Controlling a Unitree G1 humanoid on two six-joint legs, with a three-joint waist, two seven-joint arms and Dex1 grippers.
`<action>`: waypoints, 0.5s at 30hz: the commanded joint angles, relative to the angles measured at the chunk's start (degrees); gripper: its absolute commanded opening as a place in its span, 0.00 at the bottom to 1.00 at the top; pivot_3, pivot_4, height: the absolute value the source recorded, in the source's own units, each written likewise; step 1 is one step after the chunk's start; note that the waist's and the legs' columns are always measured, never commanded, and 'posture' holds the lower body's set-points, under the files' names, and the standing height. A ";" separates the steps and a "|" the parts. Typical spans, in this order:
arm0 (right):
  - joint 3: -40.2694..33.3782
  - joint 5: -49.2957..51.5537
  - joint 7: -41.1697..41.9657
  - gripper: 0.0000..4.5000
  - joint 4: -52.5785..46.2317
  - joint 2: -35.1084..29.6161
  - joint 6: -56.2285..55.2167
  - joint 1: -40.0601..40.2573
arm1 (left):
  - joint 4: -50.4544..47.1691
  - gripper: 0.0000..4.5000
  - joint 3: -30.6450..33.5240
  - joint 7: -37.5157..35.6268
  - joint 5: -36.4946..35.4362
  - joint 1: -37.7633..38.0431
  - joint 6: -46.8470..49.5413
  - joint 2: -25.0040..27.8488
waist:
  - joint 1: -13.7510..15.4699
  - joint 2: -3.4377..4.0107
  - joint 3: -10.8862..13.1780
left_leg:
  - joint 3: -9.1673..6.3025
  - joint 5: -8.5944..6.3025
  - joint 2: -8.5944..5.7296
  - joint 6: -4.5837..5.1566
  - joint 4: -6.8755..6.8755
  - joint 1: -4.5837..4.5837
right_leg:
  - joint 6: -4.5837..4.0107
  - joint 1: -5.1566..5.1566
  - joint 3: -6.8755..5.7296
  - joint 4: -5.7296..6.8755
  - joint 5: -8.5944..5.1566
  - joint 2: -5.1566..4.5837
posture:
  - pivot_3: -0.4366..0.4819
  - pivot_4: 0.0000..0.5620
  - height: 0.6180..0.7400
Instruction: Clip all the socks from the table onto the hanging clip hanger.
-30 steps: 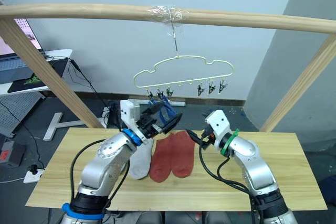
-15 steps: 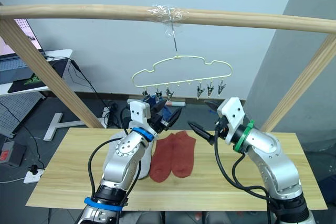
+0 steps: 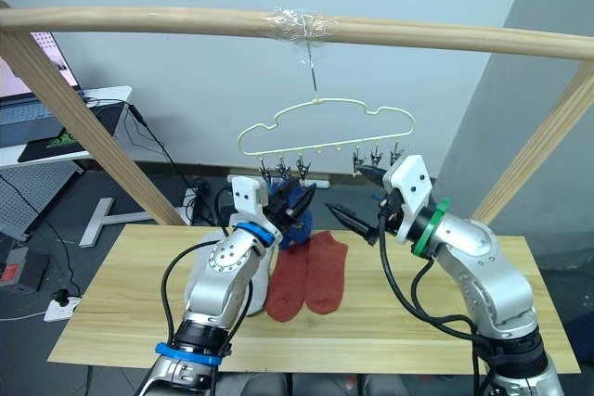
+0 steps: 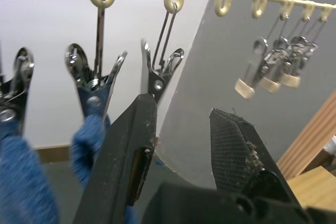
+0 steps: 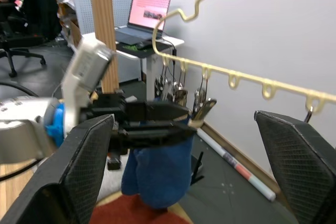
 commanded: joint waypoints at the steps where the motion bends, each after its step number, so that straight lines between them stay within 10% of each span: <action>1: -1.69 2.61 0.45 1.00 -2.95 -1.00 1.01 -1.50 | -0.52 0.43 0.47 0.59 0.52 -1.44 -1.62 -0.49 | 0.00 0.00 0.00 | 0.00 0.00 0.00 0.00 0.00 0.00 | 0.00 0.00 0.00 -0.01 0.00 0.00 | 0.53 0.17 1.00; 15: -1.48 4.68 0.13 1.00 -3.36 -2.45 2.52 -3.16 | -0.66 0.43 2.13 2.41 0.30 -1.06 -0.67 -1.33 | 0.01 0.00 0.00 | -0.02 0.00 0.00 0.00 0.00 0.01 | 0.00 0.01 -0.02 0.01 0.00 0.00 | 0.52 0.16 1.00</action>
